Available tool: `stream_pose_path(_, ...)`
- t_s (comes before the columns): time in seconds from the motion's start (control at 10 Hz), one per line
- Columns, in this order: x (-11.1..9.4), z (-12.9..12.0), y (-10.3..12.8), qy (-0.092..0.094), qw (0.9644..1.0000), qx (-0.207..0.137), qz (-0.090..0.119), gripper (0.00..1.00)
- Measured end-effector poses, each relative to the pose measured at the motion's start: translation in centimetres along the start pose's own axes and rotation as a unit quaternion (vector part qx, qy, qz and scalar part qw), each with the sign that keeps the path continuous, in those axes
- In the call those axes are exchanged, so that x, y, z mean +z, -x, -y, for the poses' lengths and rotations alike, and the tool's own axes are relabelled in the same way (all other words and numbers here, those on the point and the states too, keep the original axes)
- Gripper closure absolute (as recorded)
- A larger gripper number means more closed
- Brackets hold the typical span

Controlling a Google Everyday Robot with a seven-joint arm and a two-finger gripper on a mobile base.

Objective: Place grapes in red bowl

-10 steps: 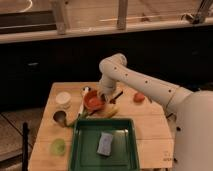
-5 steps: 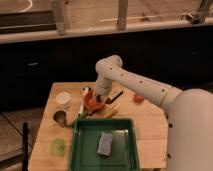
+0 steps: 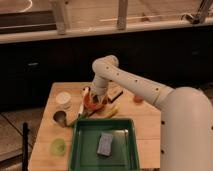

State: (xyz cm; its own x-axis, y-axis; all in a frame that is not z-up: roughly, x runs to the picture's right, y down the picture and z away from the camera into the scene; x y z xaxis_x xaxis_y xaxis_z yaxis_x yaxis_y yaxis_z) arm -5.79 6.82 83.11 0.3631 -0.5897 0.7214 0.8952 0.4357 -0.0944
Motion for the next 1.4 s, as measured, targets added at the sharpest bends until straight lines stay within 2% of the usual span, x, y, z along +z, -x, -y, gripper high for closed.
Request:
stream_pose_path(0.1, 0.1, 0.2, -0.2, 0.002, 1.0, -0.003, 0.003, 0.95)
stream_pose_path(0.2, 0.3, 0.8, -0.2, 0.004, 1.0, -0.007, 0.004, 0.86)
stream_pose_path(0.4, 0.6, 1.8, -0.3, 0.008, 0.9998, -0.015, 0.006, 0.65)
stream_pose_path(0.6, 0.6, 2.2, -0.5, 0.012, 0.9998, -0.016, 0.007, 0.48)
stream_pose_path(0.7, 0.7, 2.7, -0.4, 0.016, 0.9996, -0.02, 0.008, 0.33)
stream_pose_path(0.8, 0.7, 2.8, -0.4, 0.018, 0.9996, -0.022, 0.008, 0.26)
stream_pose_path(1.0, 0.6, 2.8, -0.5, 0.023, 0.9994, -0.023, 0.008, 0.2)
stream_pose_path(1.4, 0.7, 3.0, -0.3, 0.027, 0.9992, -0.028, 0.01, 0.2)
